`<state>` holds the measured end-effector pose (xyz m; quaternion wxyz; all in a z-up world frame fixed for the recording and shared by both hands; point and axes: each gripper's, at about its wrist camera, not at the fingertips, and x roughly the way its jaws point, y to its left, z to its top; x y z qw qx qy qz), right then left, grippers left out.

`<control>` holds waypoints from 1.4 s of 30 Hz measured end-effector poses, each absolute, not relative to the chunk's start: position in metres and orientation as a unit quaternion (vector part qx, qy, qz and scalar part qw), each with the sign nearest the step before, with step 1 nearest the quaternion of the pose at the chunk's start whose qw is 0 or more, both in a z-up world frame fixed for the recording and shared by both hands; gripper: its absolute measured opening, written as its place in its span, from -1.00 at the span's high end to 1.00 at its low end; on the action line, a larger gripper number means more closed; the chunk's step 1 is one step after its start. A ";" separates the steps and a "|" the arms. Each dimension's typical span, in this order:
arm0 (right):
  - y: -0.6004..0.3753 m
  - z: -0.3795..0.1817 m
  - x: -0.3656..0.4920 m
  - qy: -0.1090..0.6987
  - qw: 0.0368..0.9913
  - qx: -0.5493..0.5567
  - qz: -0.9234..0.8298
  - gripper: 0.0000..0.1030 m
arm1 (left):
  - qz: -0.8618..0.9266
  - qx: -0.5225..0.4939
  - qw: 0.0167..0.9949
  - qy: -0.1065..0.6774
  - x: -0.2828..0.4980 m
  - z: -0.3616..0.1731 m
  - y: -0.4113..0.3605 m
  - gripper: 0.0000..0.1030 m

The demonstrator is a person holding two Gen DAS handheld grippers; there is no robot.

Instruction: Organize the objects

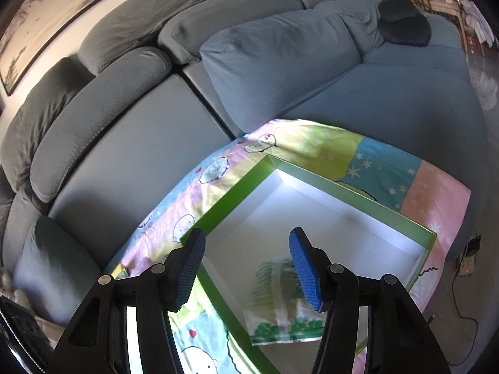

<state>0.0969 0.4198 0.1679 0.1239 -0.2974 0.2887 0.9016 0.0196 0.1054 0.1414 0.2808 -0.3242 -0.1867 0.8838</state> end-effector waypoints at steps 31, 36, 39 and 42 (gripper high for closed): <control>0.195 0.088 -0.090 0.123 -0.092 -0.394 0.906 -0.43 | 0.855 -0.445 0.004 -0.267 -0.009 0.073 -0.030 -0.39; 0.187 0.068 -0.099 0.117 -0.074 -0.405 0.904 -0.42 | 0.852 -0.455 -0.005 -0.260 -0.014 0.068 -0.034 -0.39; 0.185 0.061 -0.101 0.106 -0.071 -0.416 0.900 -0.05 | 0.851 -0.458 -0.006 -0.257 -0.014 0.067 -0.034 -0.39; 0.186 0.057 -0.102 0.106 -0.076 -0.427 0.895 0.29 | 0.851 -0.458 -0.006 -0.257 -0.013 0.068 -0.034 -0.39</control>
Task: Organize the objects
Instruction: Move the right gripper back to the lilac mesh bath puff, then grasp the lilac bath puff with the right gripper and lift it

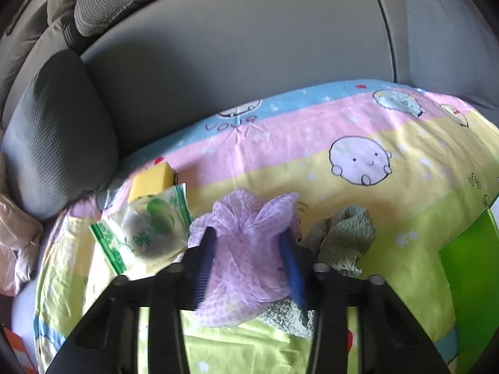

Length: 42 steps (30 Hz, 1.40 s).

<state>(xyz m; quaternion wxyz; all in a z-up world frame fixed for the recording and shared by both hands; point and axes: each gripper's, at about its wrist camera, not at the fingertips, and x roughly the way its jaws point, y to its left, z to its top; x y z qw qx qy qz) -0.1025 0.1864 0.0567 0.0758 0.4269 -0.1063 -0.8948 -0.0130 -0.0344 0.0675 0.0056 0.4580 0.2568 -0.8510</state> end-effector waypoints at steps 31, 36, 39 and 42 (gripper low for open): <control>0.196 0.082 -0.068 -0.115 0.105 0.429 -0.890 -0.32 | -0.852 0.451 0.008 0.265 -0.001 0.074 -0.033 -0.39; 0.181 0.059 -0.083 -0.104 0.100 0.469 -0.871 -0.32 | -0.851 0.457 0.010 0.260 -0.003 0.072 -0.032 -0.39; 0.183 0.049 -0.086 -0.117 0.090 0.483 -0.863 -0.10 | -0.849 0.460 0.010 0.259 -0.005 0.070 -0.032 -0.39; 0.186 0.051 -0.082 -0.117 0.087 0.480 -0.865 0.42 | -0.847 0.463 0.005 0.260 -0.006 0.069 -0.031 -0.39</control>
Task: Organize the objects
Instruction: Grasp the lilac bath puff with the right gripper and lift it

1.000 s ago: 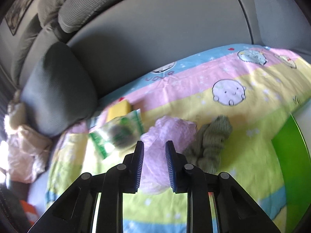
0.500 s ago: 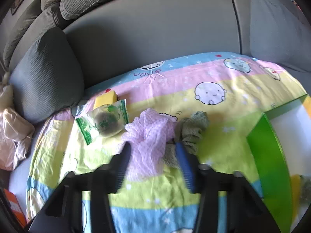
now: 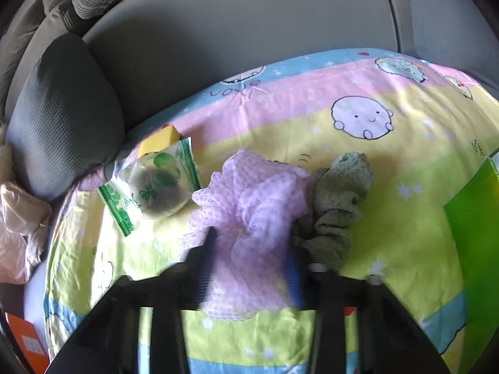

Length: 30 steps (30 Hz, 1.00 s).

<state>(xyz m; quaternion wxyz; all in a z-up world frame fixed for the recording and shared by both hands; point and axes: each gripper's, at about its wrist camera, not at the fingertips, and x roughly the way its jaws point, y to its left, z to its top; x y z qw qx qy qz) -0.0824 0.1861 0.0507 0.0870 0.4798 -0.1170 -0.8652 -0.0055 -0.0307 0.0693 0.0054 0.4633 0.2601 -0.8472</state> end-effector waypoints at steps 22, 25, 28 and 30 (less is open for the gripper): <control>0.200 0.063 -0.024 -0.085 0.146 0.568 -0.806 0.60 | -0.811 0.504 -0.051 0.293 -0.014 0.051 -0.022 -0.39; 0.215 0.073 -0.025 -0.096 0.125 0.553 -0.818 0.09 | -0.808 0.511 -0.065 0.287 -0.016 0.049 -0.016 -0.39; 0.231 0.080 -0.024 -0.106 0.108 0.534 -0.832 -0.27 | -0.799 0.525 -0.079 0.281 -0.020 0.042 -0.006 -0.39; 0.240 0.082 -0.026 -0.118 0.092 0.530 -0.835 -0.27 | -0.794 0.533 -0.089 0.279 -0.022 0.039 0.002 -0.39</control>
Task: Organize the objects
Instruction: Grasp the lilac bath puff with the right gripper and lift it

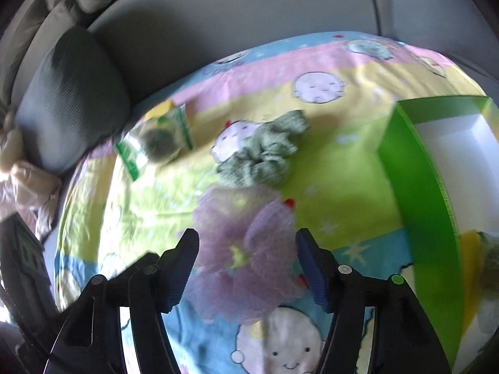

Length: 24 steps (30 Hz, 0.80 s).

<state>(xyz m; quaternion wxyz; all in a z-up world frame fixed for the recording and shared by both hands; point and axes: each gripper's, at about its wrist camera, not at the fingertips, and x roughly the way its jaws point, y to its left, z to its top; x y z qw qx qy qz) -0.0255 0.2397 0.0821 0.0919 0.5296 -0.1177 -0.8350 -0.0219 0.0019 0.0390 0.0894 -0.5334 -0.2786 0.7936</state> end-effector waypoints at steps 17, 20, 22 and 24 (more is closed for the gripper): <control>0.236 0.040 -0.044 -0.164 0.124 0.570 -0.796 0.08 | 0.795 -0.560 0.151 -0.178 -0.025 0.023 0.060 0.35; 0.238 0.032 -0.045 -0.186 0.135 0.578 -0.783 0.08 | 0.791 -0.563 0.161 -0.179 -0.025 0.022 0.064 0.52; 0.239 0.034 -0.044 -0.194 0.140 0.576 -0.781 0.08 | 0.795 -0.560 0.159 -0.171 -0.024 0.023 0.067 0.55; 0.240 0.033 -0.044 -0.204 0.147 0.577 -0.777 0.08 | 0.800 -0.555 0.157 -0.165 -0.023 0.027 0.069 0.59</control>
